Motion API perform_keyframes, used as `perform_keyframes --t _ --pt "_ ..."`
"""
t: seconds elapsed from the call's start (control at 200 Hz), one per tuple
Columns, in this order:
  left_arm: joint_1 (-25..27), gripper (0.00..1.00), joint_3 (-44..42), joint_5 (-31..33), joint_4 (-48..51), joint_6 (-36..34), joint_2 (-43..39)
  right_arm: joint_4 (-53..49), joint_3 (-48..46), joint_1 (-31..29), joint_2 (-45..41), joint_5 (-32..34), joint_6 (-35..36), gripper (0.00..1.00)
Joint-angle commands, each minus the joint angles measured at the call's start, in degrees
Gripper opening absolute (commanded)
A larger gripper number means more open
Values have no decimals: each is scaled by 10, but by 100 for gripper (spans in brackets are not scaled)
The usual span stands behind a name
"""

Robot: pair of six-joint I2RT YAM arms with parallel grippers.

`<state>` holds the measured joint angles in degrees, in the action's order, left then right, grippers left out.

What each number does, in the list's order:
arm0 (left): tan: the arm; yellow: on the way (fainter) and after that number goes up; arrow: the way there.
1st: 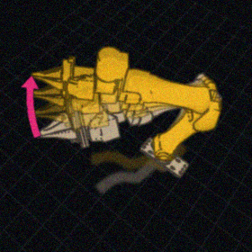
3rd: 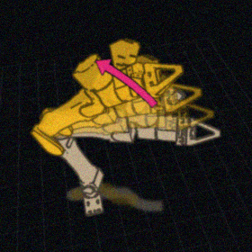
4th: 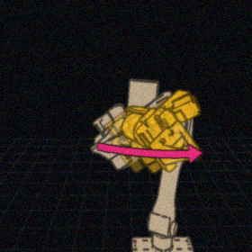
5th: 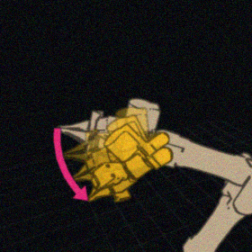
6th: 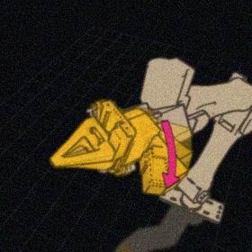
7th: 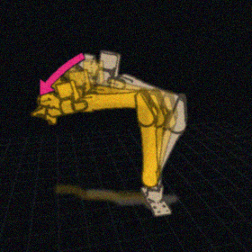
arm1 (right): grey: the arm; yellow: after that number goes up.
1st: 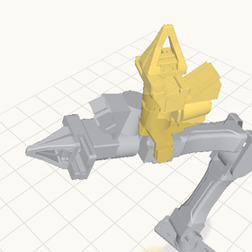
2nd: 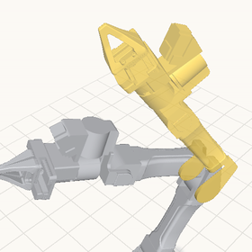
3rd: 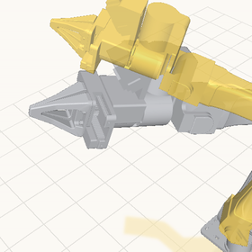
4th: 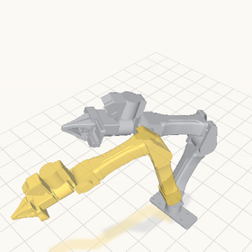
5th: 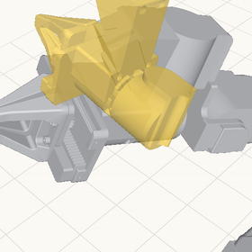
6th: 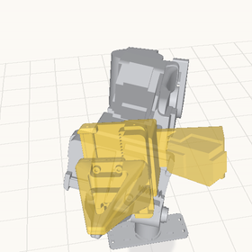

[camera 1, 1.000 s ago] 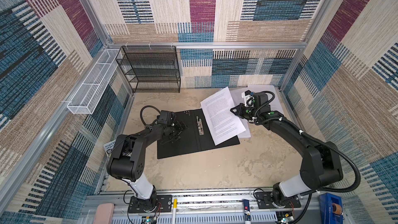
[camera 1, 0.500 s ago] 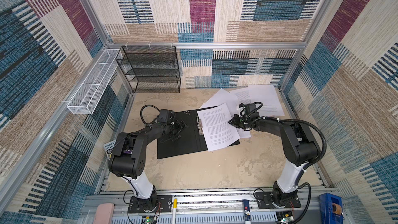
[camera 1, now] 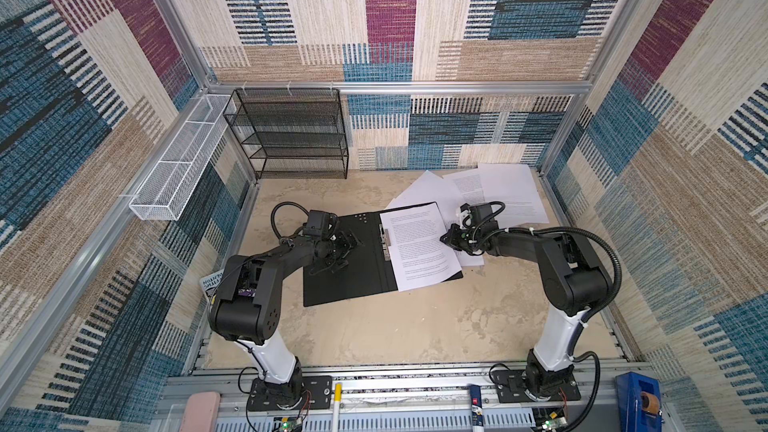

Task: Put the files into the folder
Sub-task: 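Lay the paper sheet onto the open folder under the clip with the right gripper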

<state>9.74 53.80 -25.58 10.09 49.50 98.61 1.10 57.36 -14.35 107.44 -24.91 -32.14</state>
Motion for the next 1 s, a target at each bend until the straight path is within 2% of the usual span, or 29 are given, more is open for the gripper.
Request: perform_keyframes --t 0.0,0.871,0.997 --pt "-2 86 -5 36 69 -7 8 23 10 -2 5 5 -17 0" --pt "-3 86 -6 27 66 -5 15 21 24 -13 25 3 -18 0" --pt "-4 86 -6 27 66 -6 17 18 26 -13 24 6 -16 8"
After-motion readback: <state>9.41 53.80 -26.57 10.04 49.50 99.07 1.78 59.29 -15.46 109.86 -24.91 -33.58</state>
